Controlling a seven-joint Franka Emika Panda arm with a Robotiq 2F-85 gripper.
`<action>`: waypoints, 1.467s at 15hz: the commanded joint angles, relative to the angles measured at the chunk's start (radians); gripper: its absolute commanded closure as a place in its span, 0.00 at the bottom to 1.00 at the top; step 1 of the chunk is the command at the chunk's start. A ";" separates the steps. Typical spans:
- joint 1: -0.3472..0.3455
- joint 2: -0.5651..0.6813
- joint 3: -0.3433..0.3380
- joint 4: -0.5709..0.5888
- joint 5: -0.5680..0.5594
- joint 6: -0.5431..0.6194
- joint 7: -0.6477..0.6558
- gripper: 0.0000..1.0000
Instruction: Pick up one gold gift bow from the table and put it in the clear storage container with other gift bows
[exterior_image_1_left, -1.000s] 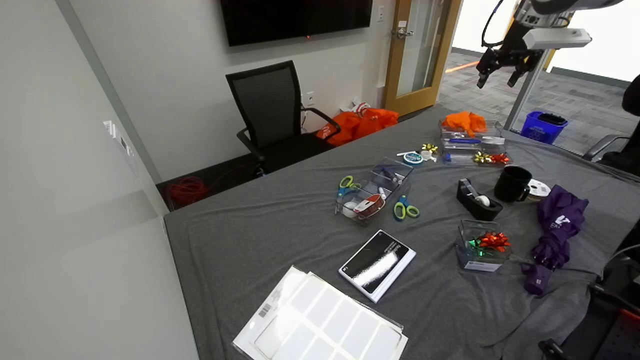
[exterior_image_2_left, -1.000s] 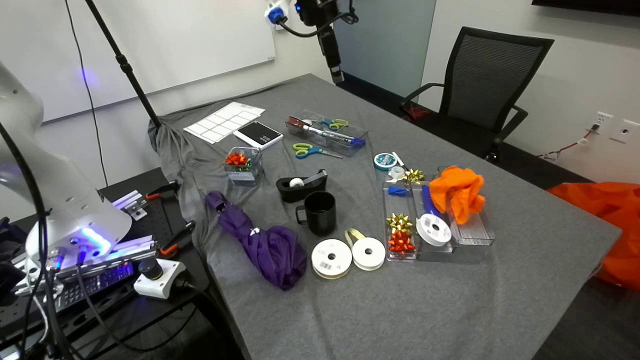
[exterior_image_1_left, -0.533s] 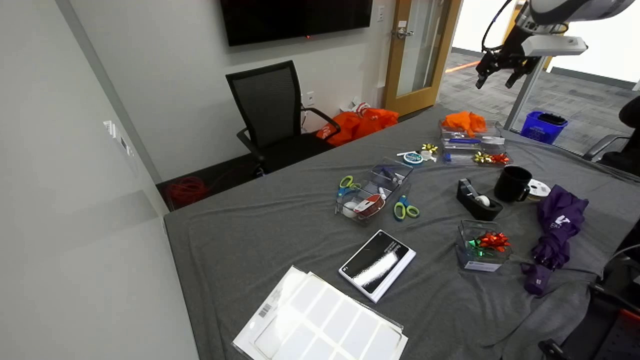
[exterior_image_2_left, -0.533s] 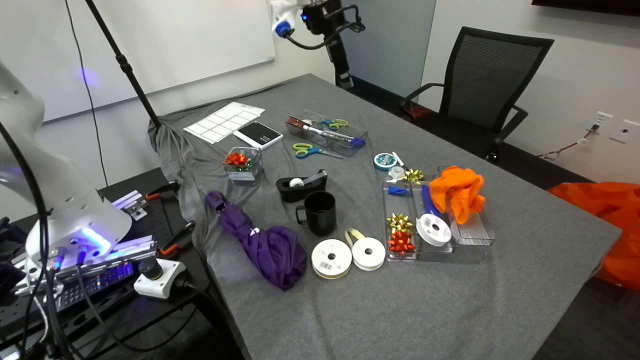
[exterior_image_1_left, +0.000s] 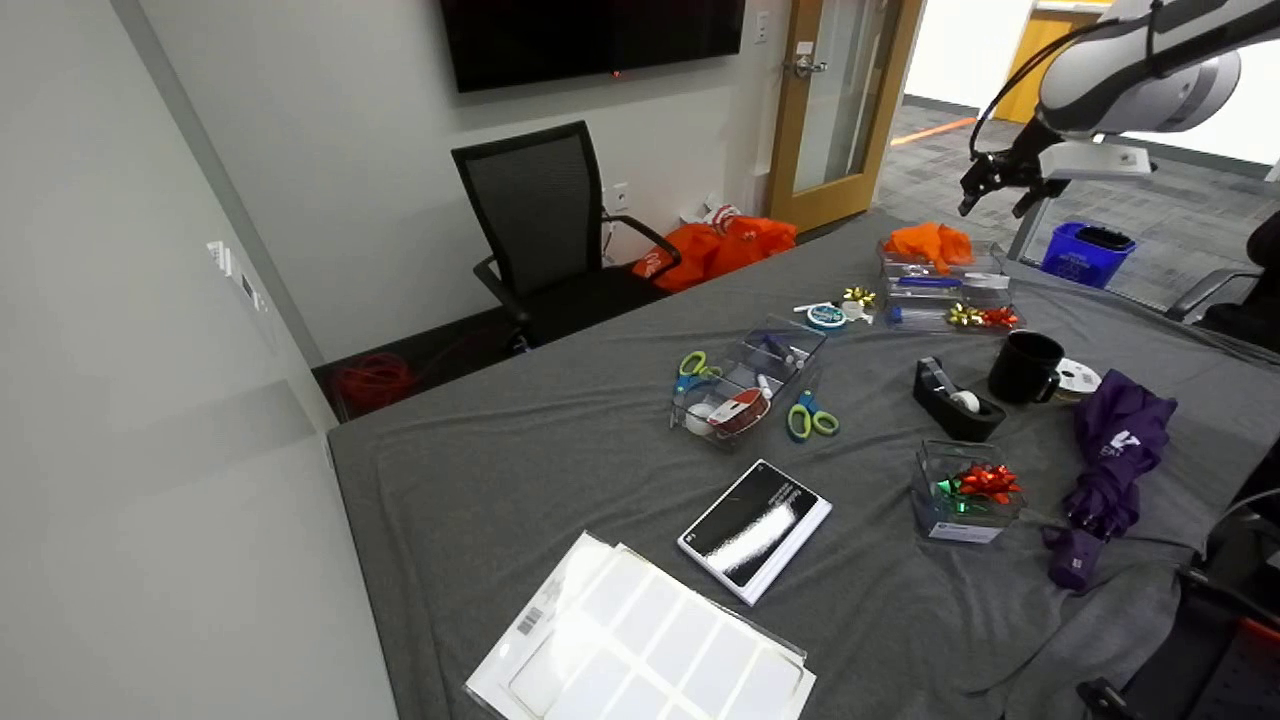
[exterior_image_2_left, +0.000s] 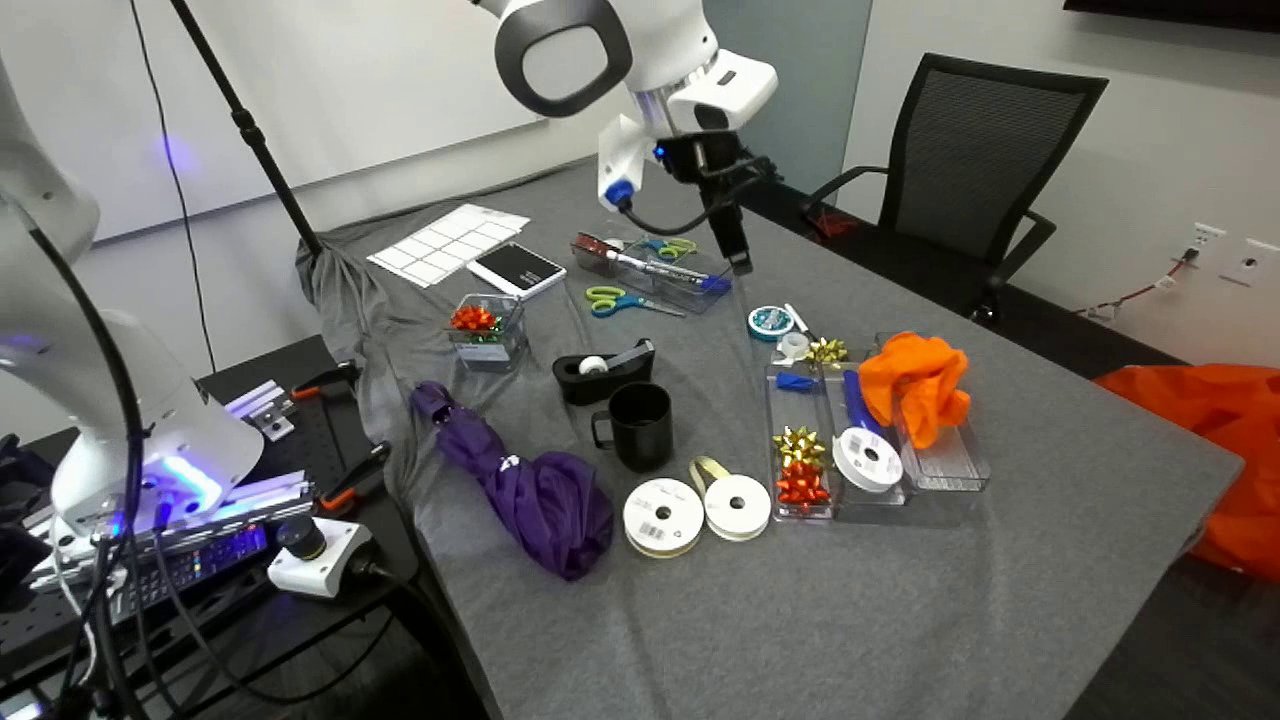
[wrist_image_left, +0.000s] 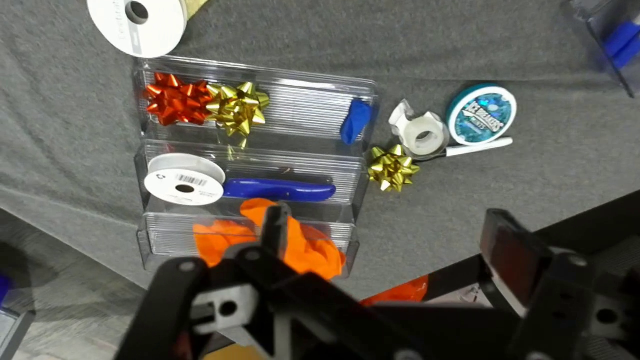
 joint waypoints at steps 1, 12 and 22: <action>-0.027 0.083 0.009 0.018 0.015 0.041 -0.013 0.00; -0.034 0.203 0.012 0.090 -0.007 -0.016 0.017 0.00; -0.035 0.312 -0.010 0.232 -0.029 -0.139 0.077 0.00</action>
